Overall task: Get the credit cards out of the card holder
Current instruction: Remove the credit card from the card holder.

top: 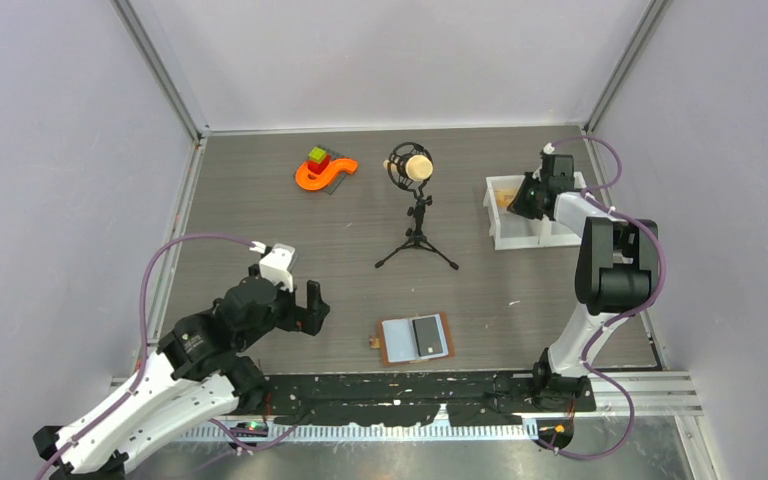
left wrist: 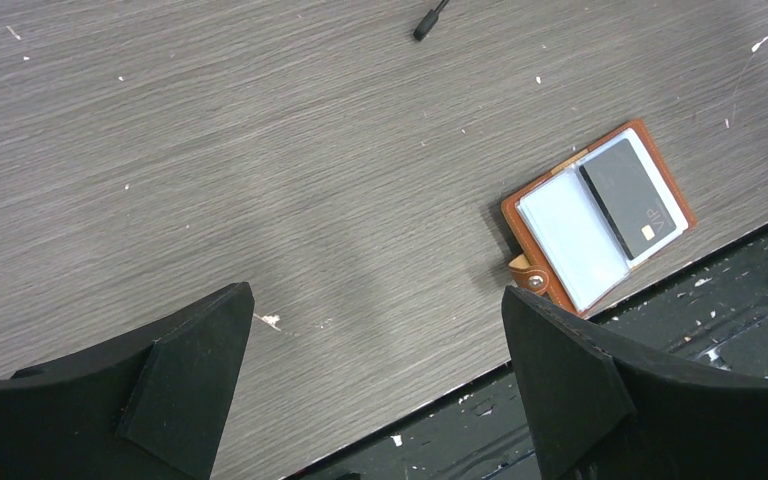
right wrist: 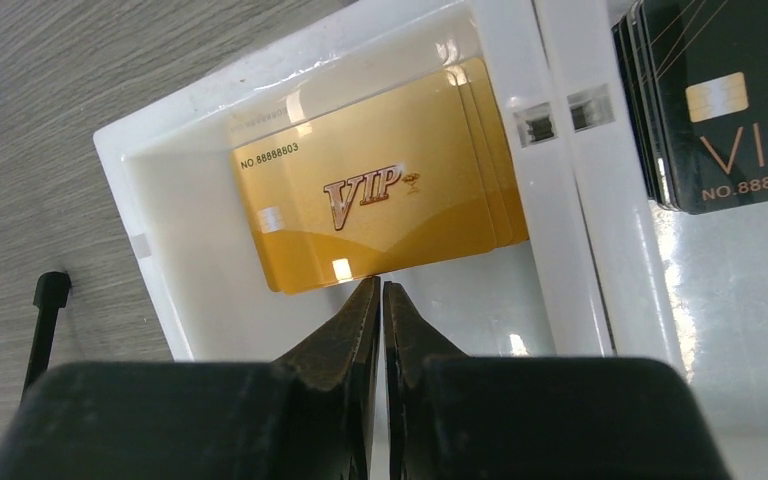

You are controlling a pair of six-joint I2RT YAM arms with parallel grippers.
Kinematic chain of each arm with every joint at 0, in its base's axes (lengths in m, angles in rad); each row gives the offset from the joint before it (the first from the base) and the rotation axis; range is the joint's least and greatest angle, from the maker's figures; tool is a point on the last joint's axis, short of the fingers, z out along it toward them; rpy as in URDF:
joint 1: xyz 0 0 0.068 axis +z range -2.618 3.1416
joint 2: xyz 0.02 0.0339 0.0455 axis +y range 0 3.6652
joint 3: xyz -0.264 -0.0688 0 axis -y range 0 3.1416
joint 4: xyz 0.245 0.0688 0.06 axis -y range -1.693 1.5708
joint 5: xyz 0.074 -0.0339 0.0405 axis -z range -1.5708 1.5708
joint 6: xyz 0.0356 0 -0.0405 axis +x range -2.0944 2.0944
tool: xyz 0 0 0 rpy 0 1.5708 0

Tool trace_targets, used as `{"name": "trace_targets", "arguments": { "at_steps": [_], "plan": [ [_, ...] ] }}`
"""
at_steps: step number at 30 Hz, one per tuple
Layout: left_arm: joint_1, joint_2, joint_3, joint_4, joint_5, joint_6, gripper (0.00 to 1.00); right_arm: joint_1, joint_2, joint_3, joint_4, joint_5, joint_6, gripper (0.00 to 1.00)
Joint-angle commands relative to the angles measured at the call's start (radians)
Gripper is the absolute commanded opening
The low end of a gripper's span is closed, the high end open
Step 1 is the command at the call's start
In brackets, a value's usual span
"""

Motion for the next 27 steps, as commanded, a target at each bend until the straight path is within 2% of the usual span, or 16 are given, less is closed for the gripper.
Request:
{"name": "trace_targets", "arguments": {
  "at_steps": [1,8,15,22,27],
  "plan": [
    [0.005,-0.028,0.019,0.015,-0.008,-0.02,1.0,0.001,0.006,0.033,0.043,0.012,0.009,0.13],
    [0.005,-0.063,0.014,-0.014,-0.013,-0.04,1.0,0.001,0.008,0.06,0.016,0.023,0.005,0.13],
    [0.005,-0.06,0.007,-0.017,0.018,-0.057,1.0,0.007,-0.119,0.013,-0.074,0.02,0.004,0.15],
    [0.005,-0.02,-0.057,0.08,0.174,-0.093,0.98,0.018,-0.319,-0.059,-0.188,0.03,0.005,0.19],
    [0.005,0.043,-0.115,0.223,0.304,-0.131,0.93,0.104,-0.504,-0.151,-0.242,0.043,0.017,0.25]
  ]
}}
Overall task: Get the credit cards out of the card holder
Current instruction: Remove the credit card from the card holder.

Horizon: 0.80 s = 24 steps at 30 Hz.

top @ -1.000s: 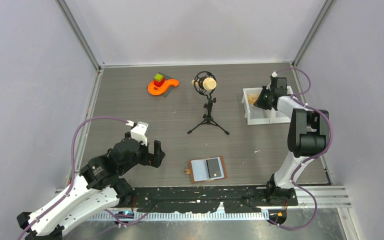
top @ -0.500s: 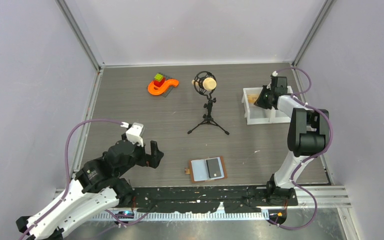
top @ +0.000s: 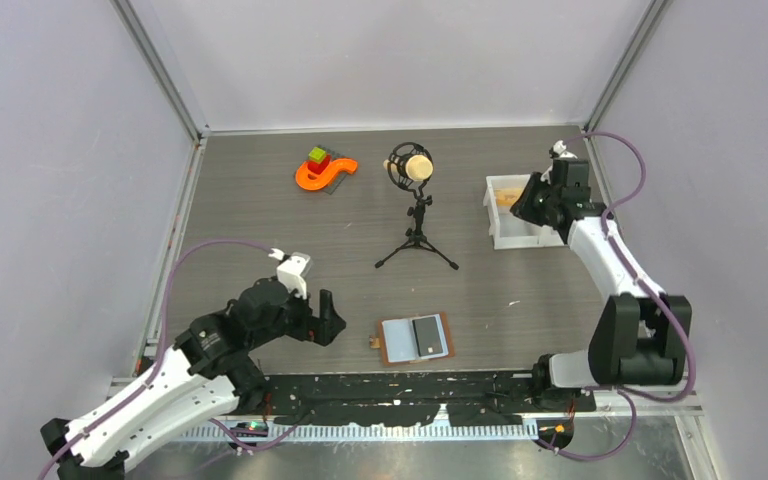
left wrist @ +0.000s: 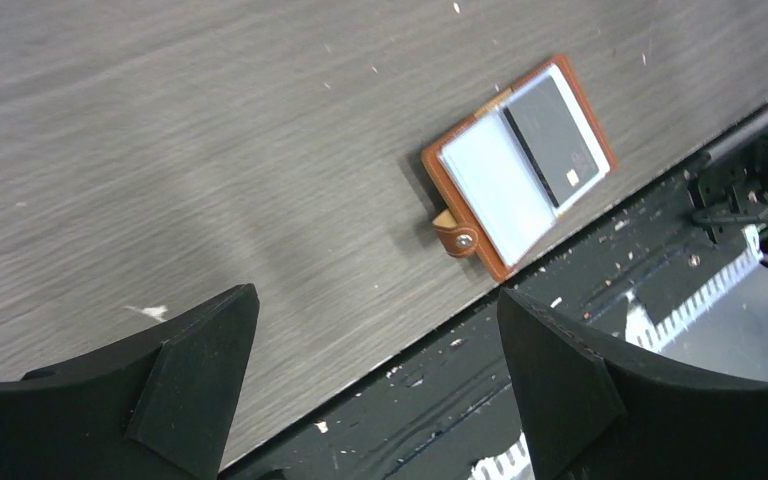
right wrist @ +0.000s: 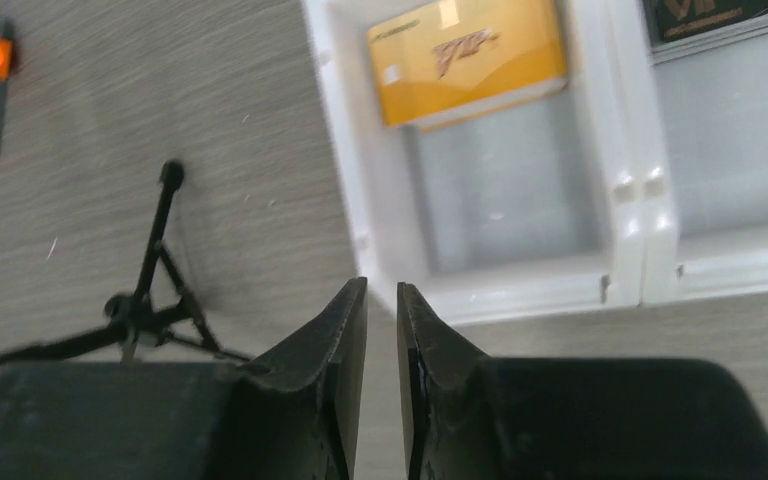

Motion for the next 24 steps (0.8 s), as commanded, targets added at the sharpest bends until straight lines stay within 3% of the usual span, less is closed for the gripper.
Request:
{"name": "trace_targets", "arguments": {
  "at_steps": [1,8,16,24],
  "plan": [
    [0.005,0.066,-0.036,0.185,0.154,-0.051,0.91,0.104,-0.154,-0.062,-0.072,0.028,0.016,0.26],
    [-0.002,0.243,-0.096,0.491,0.331,-0.16,0.78,0.322,-0.39,-0.221,-0.066,-0.001,0.076,0.28],
    [-0.059,0.474,-0.168,0.877,0.329,-0.301,0.73,0.647,-0.526,-0.449,0.024,0.012,0.199,0.32],
    [-0.13,0.766,-0.144,1.141,0.297,-0.379,0.62,0.73,-0.596,-0.593,0.101,-0.047,0.263,0.32]
  ]
}}
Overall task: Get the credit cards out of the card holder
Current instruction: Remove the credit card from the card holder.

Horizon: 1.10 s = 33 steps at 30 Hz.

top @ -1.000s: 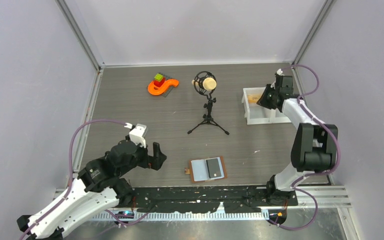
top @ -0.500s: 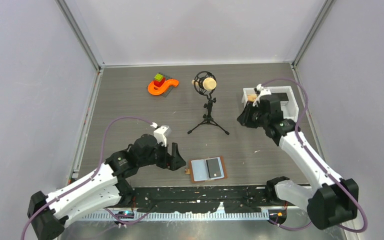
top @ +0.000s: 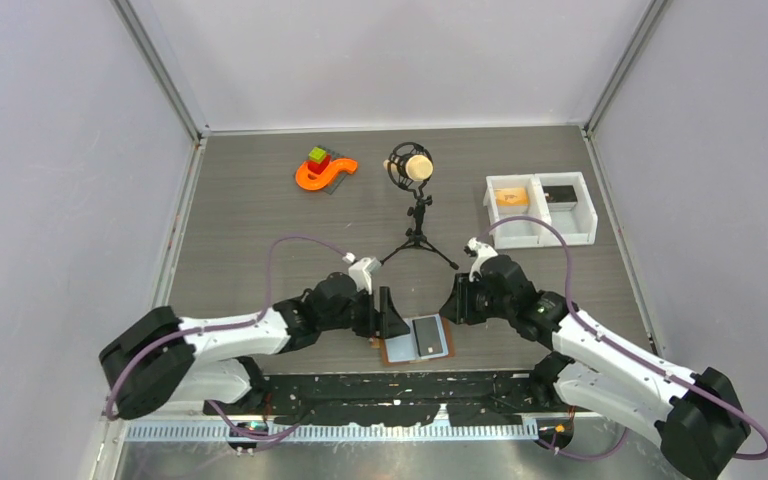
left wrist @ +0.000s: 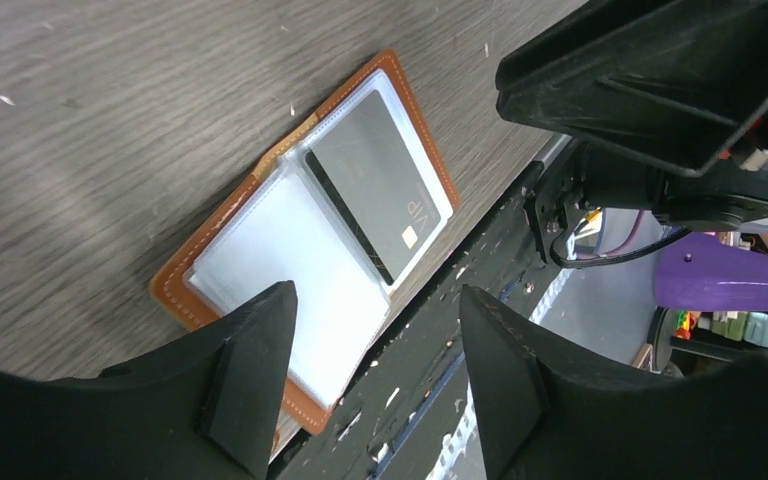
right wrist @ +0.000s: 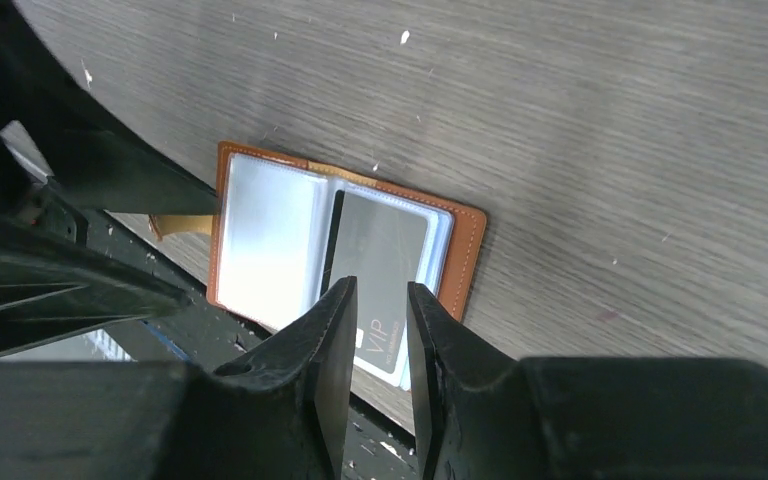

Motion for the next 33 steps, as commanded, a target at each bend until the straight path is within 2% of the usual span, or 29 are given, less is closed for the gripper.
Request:
{"name": "trace_targets", "arguments": {
  "at_steps": [1,7,18,33],
  "plan": [
    [-0.036,0.115,0.036,0.229,-0.008,-0.057,0.61,0.015,-0.039,-0.049,0.104,-0.05,0.049,0.32],
    [-0.039,0.218,0.03,0.325,-0.032,-0.09,0.55,0.023,-0.031,-0.107,0.139,-0.109,0.033,0.32],
    [-0.043,0.323,-0.02,0.438,-0.033,-0.128,0.51,0.026,-0.016,-0.167,0.237,-0.165,0.07,0.31],
    [-0.053,0.418,-0.035,0.522,-0.02,-0.144,0.49,0.032,0.03,-0.226,0.31,-0.152,0.095,0.29]
  ]
}}
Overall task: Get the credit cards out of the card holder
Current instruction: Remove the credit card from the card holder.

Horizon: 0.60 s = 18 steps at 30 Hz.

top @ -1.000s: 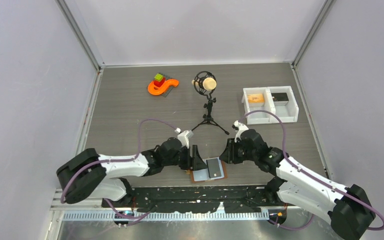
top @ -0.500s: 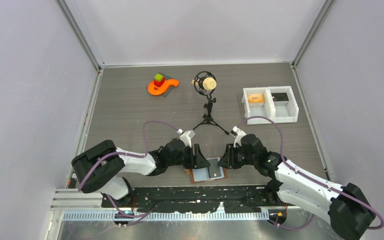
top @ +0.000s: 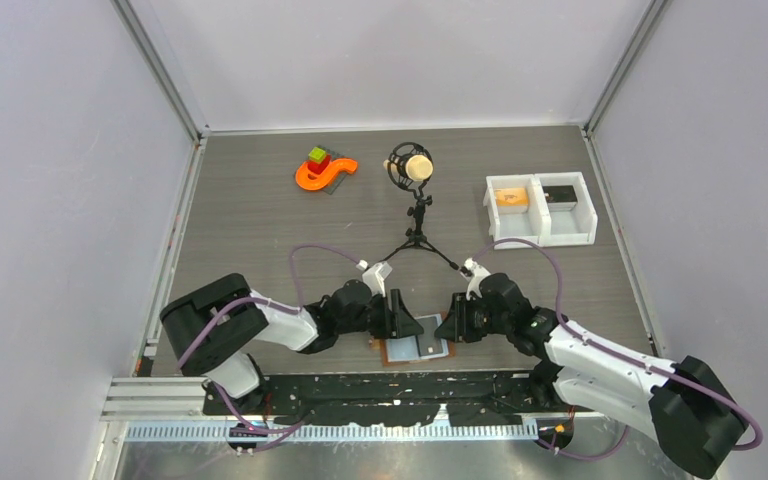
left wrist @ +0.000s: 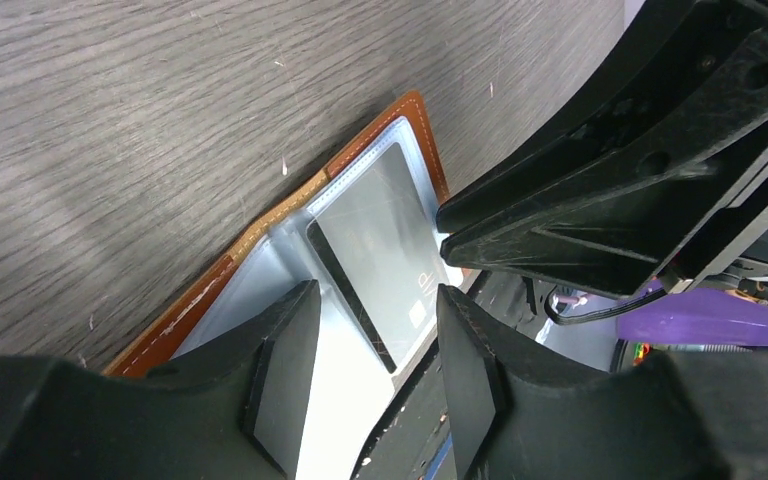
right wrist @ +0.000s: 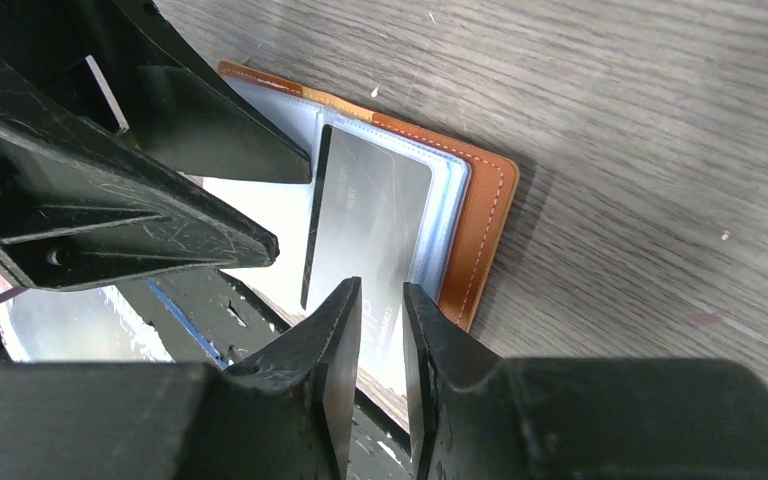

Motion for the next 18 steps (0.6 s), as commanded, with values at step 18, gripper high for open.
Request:
{"name": "trace_targets", "arguments": {
  "at_steps": [18],
  "plan": [
    [-0.009,0.038,-0.036,0.087,0.0,-0.003,0.41,0.007,0.049,-0.054,0.123,0.025,0.05,0.26]
  ]
}}
